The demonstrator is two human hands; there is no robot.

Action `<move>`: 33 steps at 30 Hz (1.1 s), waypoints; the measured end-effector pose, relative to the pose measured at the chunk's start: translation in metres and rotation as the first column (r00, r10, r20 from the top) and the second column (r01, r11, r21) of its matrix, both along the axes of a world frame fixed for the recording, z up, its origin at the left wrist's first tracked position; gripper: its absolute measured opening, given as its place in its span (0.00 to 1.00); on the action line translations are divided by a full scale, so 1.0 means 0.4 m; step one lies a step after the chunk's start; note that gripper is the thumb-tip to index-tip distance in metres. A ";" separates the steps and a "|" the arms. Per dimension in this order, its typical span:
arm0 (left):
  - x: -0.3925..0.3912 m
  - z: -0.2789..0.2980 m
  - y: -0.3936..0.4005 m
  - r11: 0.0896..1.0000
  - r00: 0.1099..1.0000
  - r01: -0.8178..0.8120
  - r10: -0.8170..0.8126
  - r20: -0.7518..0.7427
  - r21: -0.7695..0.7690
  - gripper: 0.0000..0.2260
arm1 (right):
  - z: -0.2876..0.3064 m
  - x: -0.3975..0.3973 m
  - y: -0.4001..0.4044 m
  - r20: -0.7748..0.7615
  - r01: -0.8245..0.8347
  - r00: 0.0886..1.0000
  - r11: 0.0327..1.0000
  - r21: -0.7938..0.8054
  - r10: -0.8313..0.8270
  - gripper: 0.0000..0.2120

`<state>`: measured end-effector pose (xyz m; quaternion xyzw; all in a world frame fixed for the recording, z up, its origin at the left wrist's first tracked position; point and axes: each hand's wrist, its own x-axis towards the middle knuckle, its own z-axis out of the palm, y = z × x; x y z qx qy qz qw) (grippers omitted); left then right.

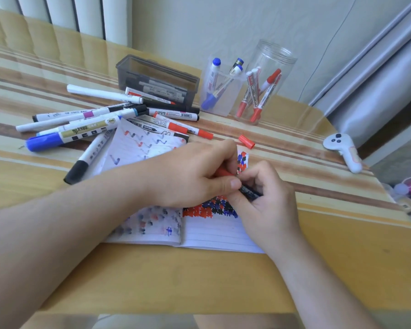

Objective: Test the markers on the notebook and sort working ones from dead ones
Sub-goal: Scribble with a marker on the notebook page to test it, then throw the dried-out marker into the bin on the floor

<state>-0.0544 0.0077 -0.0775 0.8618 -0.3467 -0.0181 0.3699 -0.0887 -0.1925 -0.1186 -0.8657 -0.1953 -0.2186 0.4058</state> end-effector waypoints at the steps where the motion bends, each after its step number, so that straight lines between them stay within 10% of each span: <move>1: 0.001 -0.007 -0.003 0.999 1.000 -0.014 0.015 -0.021 0.031 0.11 | -0.002 0.006 -0.001 -0.069 0.010 0.998 1.000 0.001 -0.010 0.11; 7: -0.013 -0.020 -0.009 0.992 0.993 -0.046 0.058 -0.102 0.116 0.18 | 0.003 -0.001 -0.003 -0.168 -0.009 0.986 1.000 -0.006 0.008 0.08; 14: -0.086 0.035 -0.144 0.821 0.997 -0.074 0.076 0.020 0.566 0.09 | 0.066 -0.106 -0.122 -0.413 -0.079 0.910 0.991 -0.105 0.029 0.07; 21: -0.456 -0.021 -0.579 0.959 0.957 0.285 -0.284 -0.062 0.007 0.20 | -0.104 -0.626 -0.536 -0.458 0.413 0.864 0.818 0.400 -0.212 0.13; 24: -0.594 -0.180 -0.752 0.862 0.864 0.496 -0.478 -0.159 0.101 0.22 | -0.353 -0.871 -0.667 -0.655 0.784 0.600 0.499 0.369 -0.459 0.08; 27: -0.699 -0.393 -0.820 0.721 0.798 0.598 -0.494 -0.345 0.349 0.10 | -0.650 -1.142 -0.726 -0.936 0.972 0.160 0.217 0.093 -0.314 0.09; 30: -0.763 -0.515 -0.806 0.366 0.694 0.707 -0.521 -0.496 0.605 0.12 | -0.877 -1.353 -0.732 -0.942 0.894 -0.153 0.365 -0.260 -0.298 0.09; 33: -0.767 -0.512 -0.816 0.387 0.714 0.685 -0.524 -0.464 0.618 0.12 | -0.934 -1.392 -0.713 -0.934 0.849 -0.187 0.429 -0.310 -0.304 0.08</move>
